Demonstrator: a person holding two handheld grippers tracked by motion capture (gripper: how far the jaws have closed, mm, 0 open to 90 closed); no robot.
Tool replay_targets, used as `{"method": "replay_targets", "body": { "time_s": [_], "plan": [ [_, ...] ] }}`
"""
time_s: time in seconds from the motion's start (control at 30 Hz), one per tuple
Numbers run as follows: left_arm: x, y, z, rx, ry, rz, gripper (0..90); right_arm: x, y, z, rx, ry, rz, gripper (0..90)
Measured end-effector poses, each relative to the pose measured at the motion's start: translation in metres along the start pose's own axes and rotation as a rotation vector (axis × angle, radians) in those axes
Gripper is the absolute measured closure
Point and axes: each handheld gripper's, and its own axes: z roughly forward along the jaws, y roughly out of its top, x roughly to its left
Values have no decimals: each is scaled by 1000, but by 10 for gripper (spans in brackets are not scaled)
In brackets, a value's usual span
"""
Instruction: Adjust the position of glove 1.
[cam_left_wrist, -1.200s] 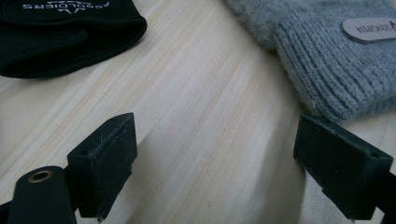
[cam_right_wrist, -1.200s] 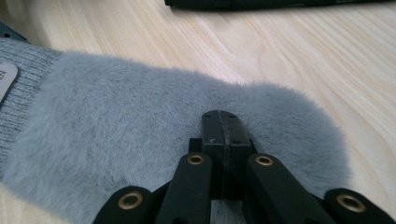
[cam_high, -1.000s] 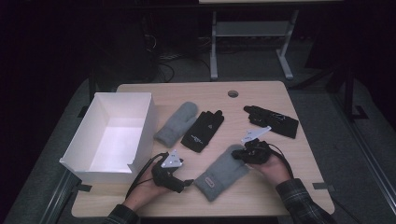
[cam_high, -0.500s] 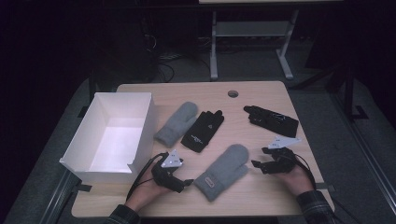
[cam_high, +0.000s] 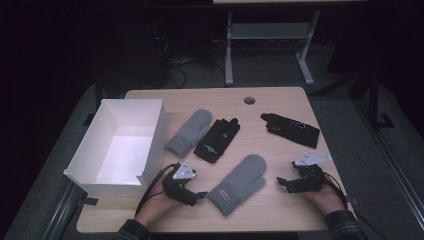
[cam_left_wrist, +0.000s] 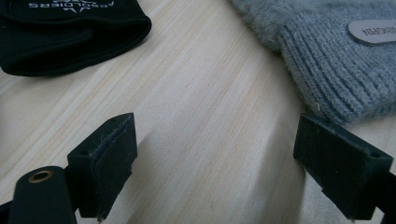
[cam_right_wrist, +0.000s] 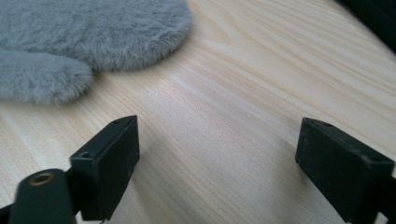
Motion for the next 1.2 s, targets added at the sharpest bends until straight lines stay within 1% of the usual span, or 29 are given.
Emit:
{"method": "replay_targets", "body": {
  "time_s": [0.03,0.07,0.13,0.17,0.23,0.33,0.37,0.4,0.53,0.57,0.6,0.7,0.83,0.87,0.9,1.03,1.07,1.13,1.2],
  "plan": [
    [1,1,-1,15,10,-1,128,0,0,0,0,1,6,121],
    [1,2,-1,26,19,-12,128,0,0,1,-2,0,7,116],
    [1,3,-2,40,32,-22,140,0,0,1,-1,0,6,115],
    [1,4,-3,47,49,-34,140,0,0,1,-2,1,7,115],
    [1,6,-4,47,55,-39,140,0,0,1,-2,1,7,115],
    [2,13,-7,30,82,-68,141,0,0,1,-3,1,5,115],
    [2,19,-9,21,106,-83,141,0,0,1,-2,1,5,115],
    [2,19,-9,21,106,-83,143,0,0,1,-2,1,5,115],
    [4,31,-9,18,128,-102,145,0,0,1,-3,-1,4,116],
    [8,37,-9,21,131,-108,145,0,0,1,-3,-1,5,116],
    [8,37,-9,21,131,-108,145,0,0,1,-3,-1,5,116],
    [15,48,-9,19,150,-126,145,0,0,1,-2,-1,7,116],
    [27,61,-8,12,155,-138,157,0,0,1,-1,0,8,116],
    [32,67,-6,2,163,-141,158,0,0,1,-1,0,8,116],
    [32,67,-6,2,163,-141,158,0,0,1,-1,0,8,116],
    [42,81,1,14,185,-133,159,0,0,1,-1,0,8,116],
    [46,84,2,16,192,-126,158,0,0,1,-1,0,8,116],
    [54,90,5,8,197,-138,158,0,0,1,-2,0,8,116],
    [63,96,8,0,215,-147,159,0,0,1,-1,0,8,116]
  ]
}}
